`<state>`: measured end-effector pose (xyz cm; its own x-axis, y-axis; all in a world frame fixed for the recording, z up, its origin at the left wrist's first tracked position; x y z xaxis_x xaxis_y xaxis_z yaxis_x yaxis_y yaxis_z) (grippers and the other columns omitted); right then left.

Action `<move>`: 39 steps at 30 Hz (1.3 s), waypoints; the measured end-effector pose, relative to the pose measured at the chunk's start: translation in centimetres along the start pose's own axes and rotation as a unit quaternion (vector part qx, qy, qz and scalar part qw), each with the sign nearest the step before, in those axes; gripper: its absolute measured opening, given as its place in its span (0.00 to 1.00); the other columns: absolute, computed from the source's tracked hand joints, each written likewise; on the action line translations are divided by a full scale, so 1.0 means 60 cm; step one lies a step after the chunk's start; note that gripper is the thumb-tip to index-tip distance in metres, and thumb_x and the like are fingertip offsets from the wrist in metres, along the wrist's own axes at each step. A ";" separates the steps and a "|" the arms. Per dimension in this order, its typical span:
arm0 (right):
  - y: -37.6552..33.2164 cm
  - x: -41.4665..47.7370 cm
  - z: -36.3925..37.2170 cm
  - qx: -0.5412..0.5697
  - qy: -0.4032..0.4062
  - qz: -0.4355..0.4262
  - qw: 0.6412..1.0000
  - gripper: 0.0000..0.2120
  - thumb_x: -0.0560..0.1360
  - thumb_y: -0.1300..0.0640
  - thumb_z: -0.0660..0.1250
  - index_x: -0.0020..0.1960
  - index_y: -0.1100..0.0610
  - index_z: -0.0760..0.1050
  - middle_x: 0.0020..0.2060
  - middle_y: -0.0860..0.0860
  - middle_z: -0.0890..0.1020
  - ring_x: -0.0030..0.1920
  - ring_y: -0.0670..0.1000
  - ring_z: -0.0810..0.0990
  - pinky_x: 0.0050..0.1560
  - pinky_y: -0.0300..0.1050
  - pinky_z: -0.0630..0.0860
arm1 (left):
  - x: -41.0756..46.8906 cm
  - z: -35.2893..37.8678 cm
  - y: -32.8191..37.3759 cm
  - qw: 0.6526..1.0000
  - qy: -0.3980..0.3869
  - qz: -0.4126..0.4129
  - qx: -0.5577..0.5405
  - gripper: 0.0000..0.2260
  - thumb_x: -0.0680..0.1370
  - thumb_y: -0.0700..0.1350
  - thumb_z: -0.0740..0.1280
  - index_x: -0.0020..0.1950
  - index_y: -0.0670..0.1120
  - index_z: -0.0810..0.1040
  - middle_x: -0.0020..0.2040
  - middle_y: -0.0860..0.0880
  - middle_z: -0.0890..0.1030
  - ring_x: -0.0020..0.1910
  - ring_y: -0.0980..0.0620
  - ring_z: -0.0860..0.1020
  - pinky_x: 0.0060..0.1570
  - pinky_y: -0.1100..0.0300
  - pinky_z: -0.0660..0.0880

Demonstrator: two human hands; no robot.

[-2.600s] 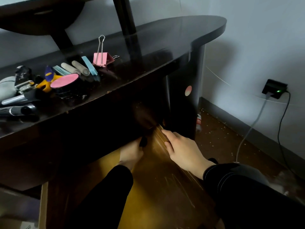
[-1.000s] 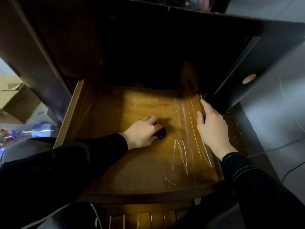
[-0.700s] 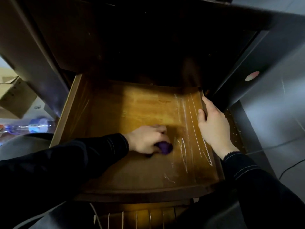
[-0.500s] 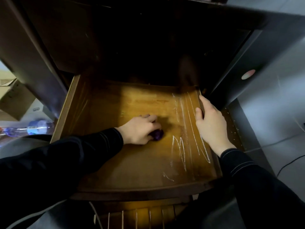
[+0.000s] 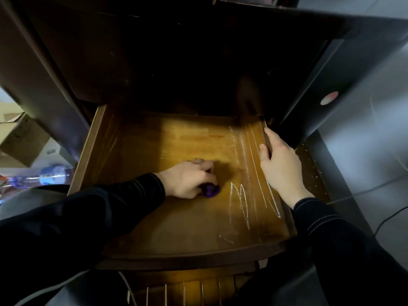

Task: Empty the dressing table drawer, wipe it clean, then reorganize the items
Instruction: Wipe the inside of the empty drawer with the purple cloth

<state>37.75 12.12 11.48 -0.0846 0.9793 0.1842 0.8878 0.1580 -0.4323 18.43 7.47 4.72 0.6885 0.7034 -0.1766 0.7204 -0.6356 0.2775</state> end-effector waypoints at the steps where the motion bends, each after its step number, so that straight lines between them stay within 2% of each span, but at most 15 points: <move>1: 0.000 0.000 0.000 -0.001 0.000 0.000 1.000 0.24 0.84 0.51 0.58 0.79 0.49 0.61 0.67 0.53 0.78 0.62 0.55 0.79 0.59 0.57 0.80 | -0.006 0.007 0.019 1.000 -0.009 0.021 0.005 0.19 0.76 0.43 0.68 0.68 0.53 0.76 0.61 0.48 0.71 0.62 0.45 0.71 0.58 0.49 0.74; 6: 0.001 -0.001 0.000 0.003 0.007 -0.002 1.000 0.23 0.84 0.52 0.58 0.79 0.50 0.61 0.66 0.52 0.78 0.60 0.53 0.80 0.58 0.53 0.81 | -0.031 0.067 0.152 0.980 -0.092 0.175 0.025 0.20 0.73 0.40 0.71 0.65 0.49 0.76 0.62 0.48 0.71 0.59 0.46 0.70 0.52 0.46 0.75; 8: 0.004 0.000 0.000 0.003 0.010 -0.002 1.000 0.23 0.84 0.52 0.58 0.79 0.50 0.61 0.65 0.52 0.79 0.59 0.53 0.81 0.56 0.52 0.81 | -0.021 0.057 0.148 0.980 -0.096 0.172 0.022 0.20 0.73 0.38 0.70 0.65 0.48 0.77 0.63 0.46 0.71 0.60 0.45 0.69 0.53 0.45 0.75; 11: 0.007 0.002 0.002 0.009 0.015 -0.005 1.000 0.23 0.84 0.51 0.58 0.79 0.49 0.61 0.66 0.52 0.78 0.60 0.53 0.81 0.56 0.51 0.81 | -0.003 0.017 0.090 0.993 -0.056 0.096 0.025 0.19 0.76 0.38 0.68 0.65 0.51 0.78 0.65 0.47 0.71 0.64 0.45 0.69 0.57 0.46 0.75; 14: 0.011 0.004 0.004 0.007 0.018 -0.004 1.000 0.23 0.84 0.50 0.58 0.79 0.48 0.61 0.67 0.51 0.78 0.62 0.54 0.80 0.58 0.51 0.81 | -0.003 0.004 0.055 0.997 -0.031 0.057 0.052 0.19 0.76 0.39 0.67 0.65 0.53 0.78 0.63 0.49 0.70 0.63 0.47 0.68 0.55 0.50 0.74; 16: 0.010 0.003 0.006 0.006 0.020 -0.004 1.000 0.23 0.84 0.50 0.58 0.79 0.48 0.61 0.68 0.51 0.77 0.63 0.54 0.80 0.58 0.50 0.79 | -0.018 0.019 0.083 0.994 -0.049 0.090 0.033 0.19 0.74 0.39 0.68 0.64 0.53 0.79 0.63 0.48 0.71 0.62 0.46 0.69 0.54 0.48 0.75; 18: 0.008 0.003 0.006 0.005 0.024 -0.005 1.000 0.23 0.84 0.51 0.58 0.79 0.48 0.62 0.68 0.51 0.77 0.62 0.54 0.80 0.57 0.50 0.80 | -0.037 0.050 0.137 0.984 -0.073 0.164 0.020 0.18 0.72 0.40 0.70 0.62 0.51 0.79 0.61 0.46 0.73 0.59 0.45 0.70 0.51 0.45 0.76; 20: 0.008 0.002 0.005 0.005 0.025 -0.006 1.000 0.23 0.84 0.51 0.59 0.79 0.48 0.62 0.68 0.51 0.78 0.62 0.54 0.80 0.57 0.50 0.79 | -0.041 0.067 0.166 0.974 -0.078 0.204 0.051 0.18 0.71 0.41 0.73 0.60 0.50 0.79 0.61 0.46 0.73 0.59 0.43 0.70 0.51 0.44 0.76; 23: 0.010 0.003 0.004 0.010 0.019 -0.005 1.000 0.23 0.84 0.51 0.58 0.79 0.48 0.61 0.68 0.52 0.77 0.63 0.54 0.79 0.58 0.51 0.79 | -0.011 0.024 0.112 0.990 -0.043 0.123 0.043 0.17 0.75 0.41 0.70 0.63 0.52 0.79 0.64 0.47 0.72 0.65 0.44 0.70 0.58 0.45 0.76; 26: 0.012 0.003 0.004 0.014 0.016 -0.003 1.000 0.24 0.84 0.51 0.58 0.79 0.48 0.61 0.68 0.51 0.77 0.63 0.54 0.79 0.59 0.51 0.79 | 0.003 -0.013 0.062 0.993 -0.003 0.069 0.091 0.16 0.77 0.42 0.66 0.63 0.53 0.79 0.62 0.50 0.71 0.63 0.47 0.69 0.54 0.52 0.75; 32: 0.011 0.004 0.005 0.013 0.023 -0.002 1.000 0.23 0.84 0.50 0.58 0.79 0.48 0.61 0.67 0.51 0.77 0.62 0.53 0.80 0.57 0.50 0.79 | -0.042 0.059 0.172 0.976 -0.079 0.203 0.022 0.15 0.72 0.41 0.70 0.58 0.50 0.80 0.61 0.46 0.73 0.59 0.44 0.69 0.50 0.47 0.76; 36: 0.013 0.003 0.005 0.015 0.021 -0.003 1.000 0.23 0.84 0.50 0.58 0.79 0.48 0.61 0.67 0.51 0.78 0.61 0.53 0.79 0.54 0.44 0.76 | -0.001 0.019 0.109 0.994 -0.034 0.099 0.005 0.16 0.76 0.40 0.67 0.62 0.53 0.80 0.64 0.48 0.71 0.64 0.46 0.69 0.54 0.52 0.75; 39: 0.013 0.003 0.003 0.014 0.021 -0.002 1.000 0.23 0.84 0.51 0.59 0.79 0.48 0.61 0.68 0.51 0.77 0.63 0.54 0.79 0.57 0.47 0.77 | 0.008 -0.002 0.067 0.999 0.007 0.038 0.030 0.17 0.75 0.40 0.67 0.62 0.53 0.79 0.62 0.49 0.71 0.62 0.46 0.70 0.52 0.51 0.75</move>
<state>38.36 12.46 11.00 -0.0688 0.9727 0.2218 0.8748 0.1657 -0.4552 21.64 5.28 5.89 0.7401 0.6570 -0.1434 0.6705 -0.7045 0.2327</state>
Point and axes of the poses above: each hand's wrist, its own x-axis towards the middle knuckle, its own z-axis out of the palm, y = z × x, the point moved 8 cm from there along x, towards the middle knuckle
